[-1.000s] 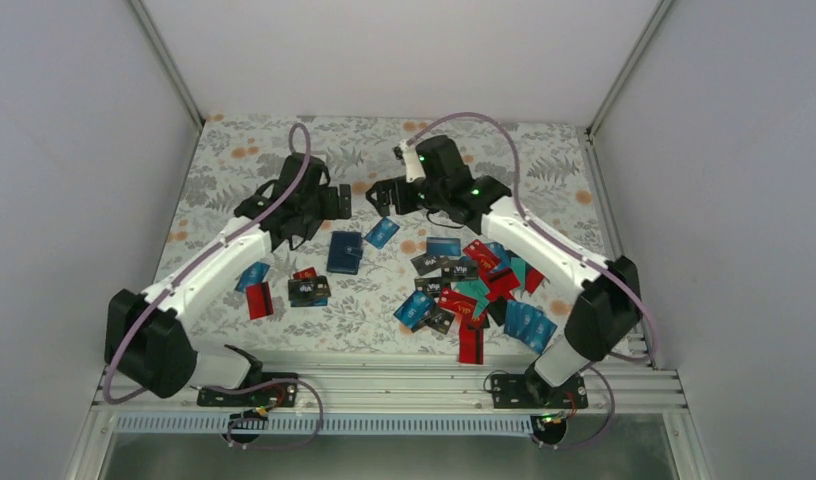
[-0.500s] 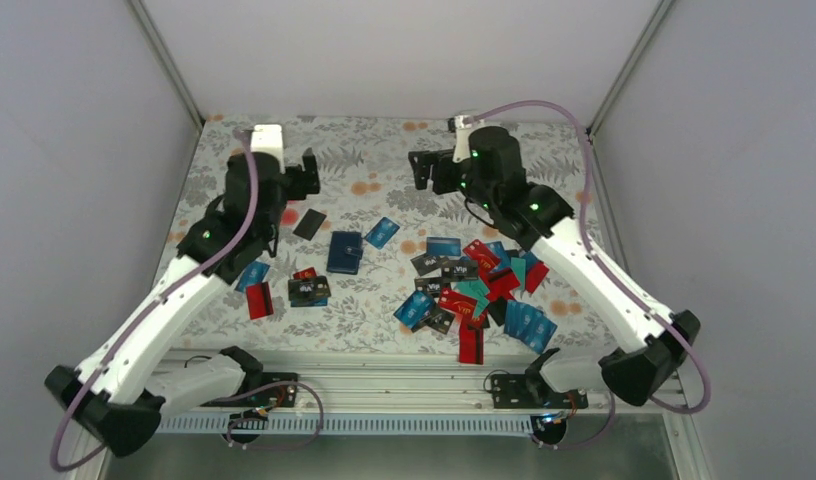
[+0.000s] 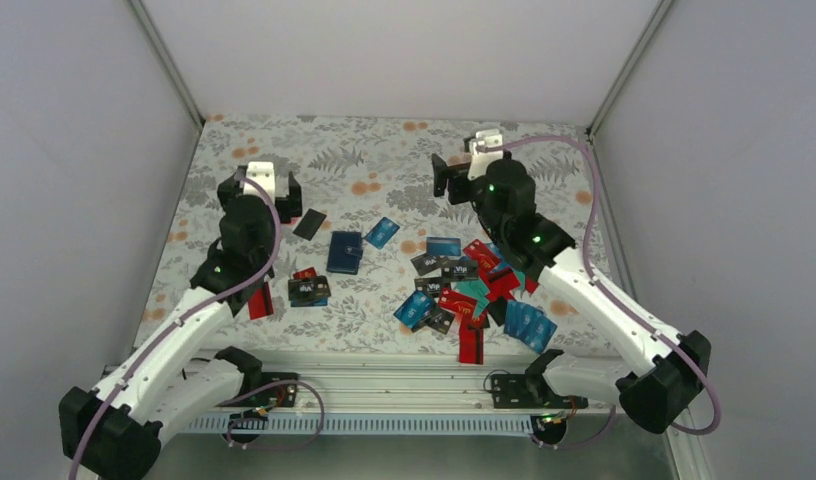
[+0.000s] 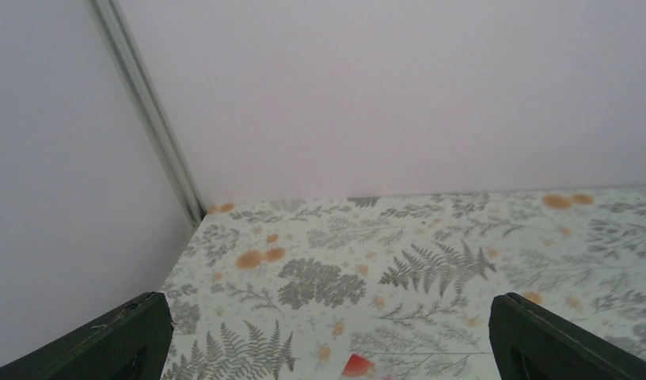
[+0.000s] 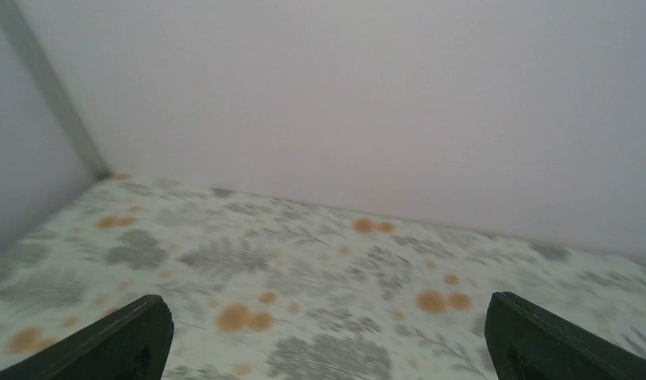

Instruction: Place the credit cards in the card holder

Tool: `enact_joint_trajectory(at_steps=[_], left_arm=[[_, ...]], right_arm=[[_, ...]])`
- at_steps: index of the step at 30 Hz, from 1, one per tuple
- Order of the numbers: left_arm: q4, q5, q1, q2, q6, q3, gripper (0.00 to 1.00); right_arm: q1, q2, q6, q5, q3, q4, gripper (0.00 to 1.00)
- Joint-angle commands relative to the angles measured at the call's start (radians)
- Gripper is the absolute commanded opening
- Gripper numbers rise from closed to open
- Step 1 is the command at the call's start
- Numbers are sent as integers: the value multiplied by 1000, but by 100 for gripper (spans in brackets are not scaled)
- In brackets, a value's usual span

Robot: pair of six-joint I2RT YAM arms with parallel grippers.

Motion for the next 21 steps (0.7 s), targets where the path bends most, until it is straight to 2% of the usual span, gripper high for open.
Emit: enact_joint_trajectory(at_steps=[1,4,9,13,18,21], left_arm=[[266,33,45,-57,26,-179,100],[407,76,84,-94,30,-310,100],[588,80,169,-58,26,-477,100],[731,85,249,92,31,-545,100],[989,161,326,270,-1,-644,100],[1054,227,349,340,53,-625,100]], right_arm=[[-43,-31,44,252,-152,154,100],[-92,-37,96,253,-247,164,100],[-176,-97,-20,233,-448,305,100],[-264,-122,-86,206,-580,461,100],[-385,-100,-44,166,-713,607,100],[-424,-69,-76,151,-795,739,100]])
